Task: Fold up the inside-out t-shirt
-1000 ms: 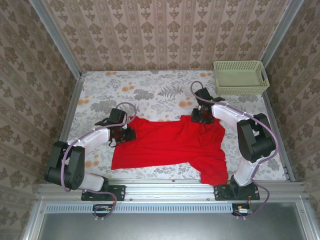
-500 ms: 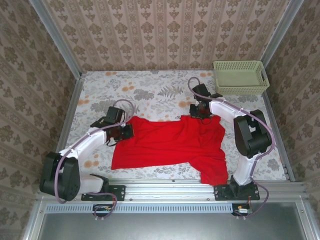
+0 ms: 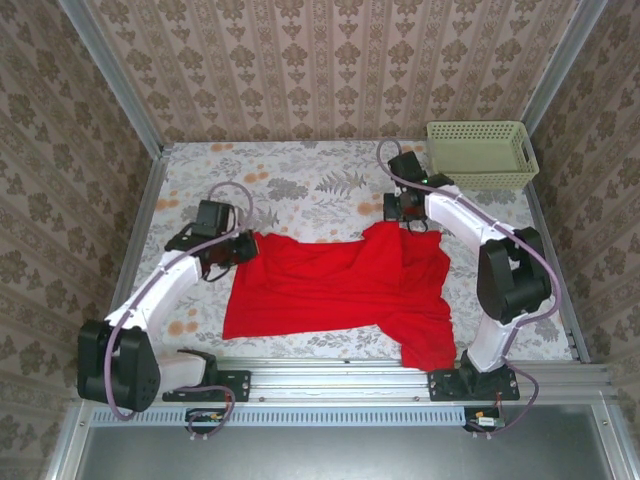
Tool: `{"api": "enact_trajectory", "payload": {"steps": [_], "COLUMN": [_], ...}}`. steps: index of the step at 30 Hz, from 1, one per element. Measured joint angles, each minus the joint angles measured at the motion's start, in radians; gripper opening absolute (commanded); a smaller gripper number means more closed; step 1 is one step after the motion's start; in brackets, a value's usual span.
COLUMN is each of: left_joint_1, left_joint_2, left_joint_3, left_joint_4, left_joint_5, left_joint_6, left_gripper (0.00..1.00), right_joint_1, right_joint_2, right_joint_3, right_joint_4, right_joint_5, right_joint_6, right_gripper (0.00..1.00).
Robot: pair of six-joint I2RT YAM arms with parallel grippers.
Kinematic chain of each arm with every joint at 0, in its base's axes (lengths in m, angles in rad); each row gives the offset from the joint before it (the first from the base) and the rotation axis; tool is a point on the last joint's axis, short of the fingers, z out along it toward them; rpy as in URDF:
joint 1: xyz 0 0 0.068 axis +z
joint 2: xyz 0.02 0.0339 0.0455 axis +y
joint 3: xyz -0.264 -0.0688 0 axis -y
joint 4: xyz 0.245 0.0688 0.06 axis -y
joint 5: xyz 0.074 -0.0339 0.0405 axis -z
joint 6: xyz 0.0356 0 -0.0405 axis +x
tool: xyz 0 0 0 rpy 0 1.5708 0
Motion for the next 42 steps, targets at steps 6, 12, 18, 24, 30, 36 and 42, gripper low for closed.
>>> {"api": "enact_trajectory", "payload": {"steps": [6,12,18,24,30,36,42], "left_joint_1": [0.120,0.187,0.195,0.196,0.208,0.220,0.214], "left_joint_2": [-0.003,0.124,0.356,0.601,0.843,0.971,0.965], "left_joint_3": [0.121,0.220,0.402,0.668,0.909,0.988,0.954], "left_joint_4": [0.014,0.051,0.073,0.047,-0.042,-0.142,-0.127], "left_joint_5": [0.000,0.008,0.029,0.055,0.049,0.016,0.023], "left_joint_6": [-0.001,-0.017,-0.018,-0.006,0.033,0.046,0.038], "left_gripper": [0.00,0.00,0.00,0.01,0.46,0.61,0.53], "right_joint_1": [-0.066,-0.109,-0.113,-0.116,-0.116,-0.117,-0.117], "right_joint_2": [-0.043,-0.001,0.124,0.295,0.520,0.705,0.669], "right_joint_3": [0.153,0.351,0.531,0.700,0.958,1.230,1.140], "right_joint_4": [-0.002,-0.001,0.011,0.026,-0.004,-0.119,-0.160], "right_joint_5": [0.046,0.056,0.052,0.029,-0.013,-0.013,-0.027], "right_joint_6": [-0.030,-0.055,-0.109,-0.187,-0.229,-0.232,-0.220], "right_gripper": [0.00,0.00,0.00,0.00,0.51,0.64,0.60]}}
